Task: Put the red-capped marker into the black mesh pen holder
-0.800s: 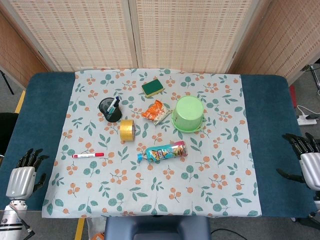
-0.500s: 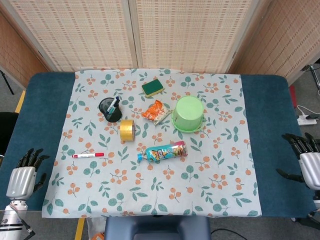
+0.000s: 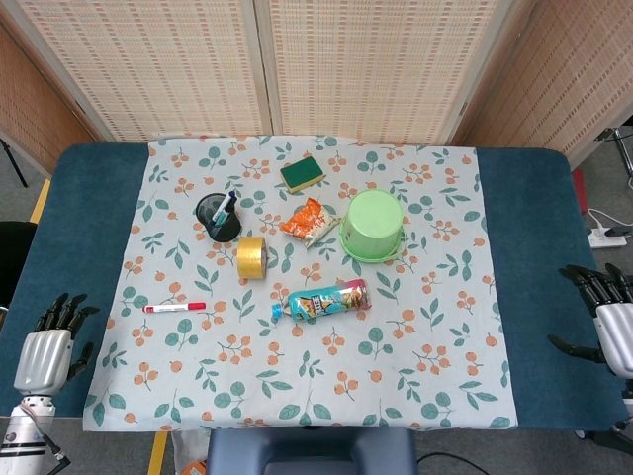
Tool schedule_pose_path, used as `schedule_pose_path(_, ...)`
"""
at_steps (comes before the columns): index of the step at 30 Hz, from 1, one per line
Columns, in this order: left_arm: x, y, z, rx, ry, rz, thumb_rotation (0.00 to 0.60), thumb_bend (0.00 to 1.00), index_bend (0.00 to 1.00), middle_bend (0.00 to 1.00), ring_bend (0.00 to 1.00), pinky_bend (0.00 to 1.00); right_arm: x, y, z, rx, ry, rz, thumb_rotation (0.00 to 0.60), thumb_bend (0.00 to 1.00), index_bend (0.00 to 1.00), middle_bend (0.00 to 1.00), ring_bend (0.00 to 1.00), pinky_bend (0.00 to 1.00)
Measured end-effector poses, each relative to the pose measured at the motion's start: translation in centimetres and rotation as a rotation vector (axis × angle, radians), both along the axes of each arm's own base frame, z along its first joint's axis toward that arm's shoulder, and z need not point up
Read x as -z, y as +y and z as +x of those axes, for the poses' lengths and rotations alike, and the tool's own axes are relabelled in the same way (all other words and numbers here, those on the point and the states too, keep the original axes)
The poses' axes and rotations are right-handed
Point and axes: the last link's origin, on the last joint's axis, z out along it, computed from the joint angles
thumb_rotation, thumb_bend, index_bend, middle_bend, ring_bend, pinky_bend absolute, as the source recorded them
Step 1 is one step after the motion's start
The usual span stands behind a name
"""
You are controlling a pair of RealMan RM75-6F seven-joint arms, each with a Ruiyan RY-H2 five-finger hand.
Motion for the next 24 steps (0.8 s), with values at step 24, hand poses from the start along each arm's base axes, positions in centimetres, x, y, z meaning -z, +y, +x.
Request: schedule_pose_path(24,5.9,3.6,10.6,0.095,-0.026,-0.105,0.600,0.36,0.30,0.20,0.06,0.20,-0.4,0.3,0.1,-0.059,-0.100,0.064,0.600,0.00,0.18,0.14,0.14,0.03)
